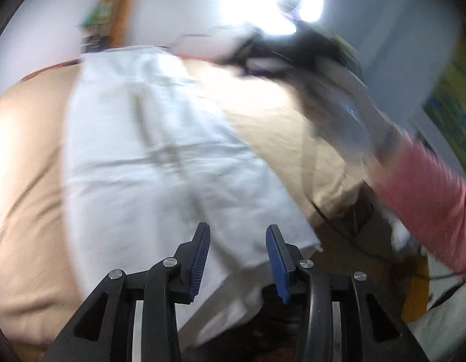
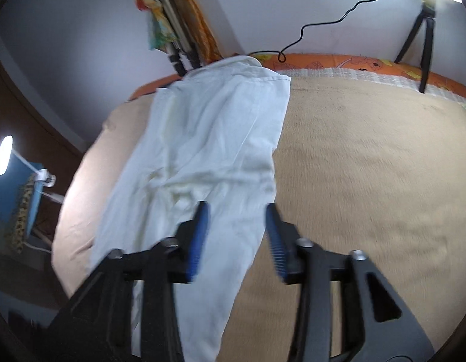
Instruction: Fold small clothes
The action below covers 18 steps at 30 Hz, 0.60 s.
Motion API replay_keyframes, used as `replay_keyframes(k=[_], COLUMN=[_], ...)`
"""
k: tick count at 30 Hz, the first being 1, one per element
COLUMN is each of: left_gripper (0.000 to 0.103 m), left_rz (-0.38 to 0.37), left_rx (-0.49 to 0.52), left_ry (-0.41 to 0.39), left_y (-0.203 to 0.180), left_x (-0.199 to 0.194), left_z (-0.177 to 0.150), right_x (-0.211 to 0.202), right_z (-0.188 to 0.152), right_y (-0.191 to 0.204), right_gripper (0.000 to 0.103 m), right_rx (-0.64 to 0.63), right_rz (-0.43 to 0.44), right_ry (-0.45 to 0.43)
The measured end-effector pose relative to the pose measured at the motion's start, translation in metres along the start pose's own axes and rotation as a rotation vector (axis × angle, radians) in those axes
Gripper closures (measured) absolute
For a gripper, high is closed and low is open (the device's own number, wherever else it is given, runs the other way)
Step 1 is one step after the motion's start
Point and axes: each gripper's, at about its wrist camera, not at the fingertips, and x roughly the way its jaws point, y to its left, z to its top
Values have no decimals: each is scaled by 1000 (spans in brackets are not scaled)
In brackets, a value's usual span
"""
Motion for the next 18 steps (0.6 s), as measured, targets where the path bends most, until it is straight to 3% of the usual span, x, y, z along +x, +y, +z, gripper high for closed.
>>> replay_keyframes(k=[5,9,14,18], left_gripper=[59,56,56,59], left_rz=[64,60,-49,-85], left_rx=[-236,-380,-447,-458], left_ry=[-38,-2,55,69], left_y=[60,89,96,93], left_x=[-48,-47,-27,-20], left_z=[-28,-50,-65,-69], right_x=[-39,-37,-33,-36], right_z=[-90,-148,-186,-201], right_y=[8,6,0,-3], right_gripper=[46,46,46,46], right_rx=[44,122,165,203], right_rz=[82,155,212,280], right_ry=[79,174,231,243])
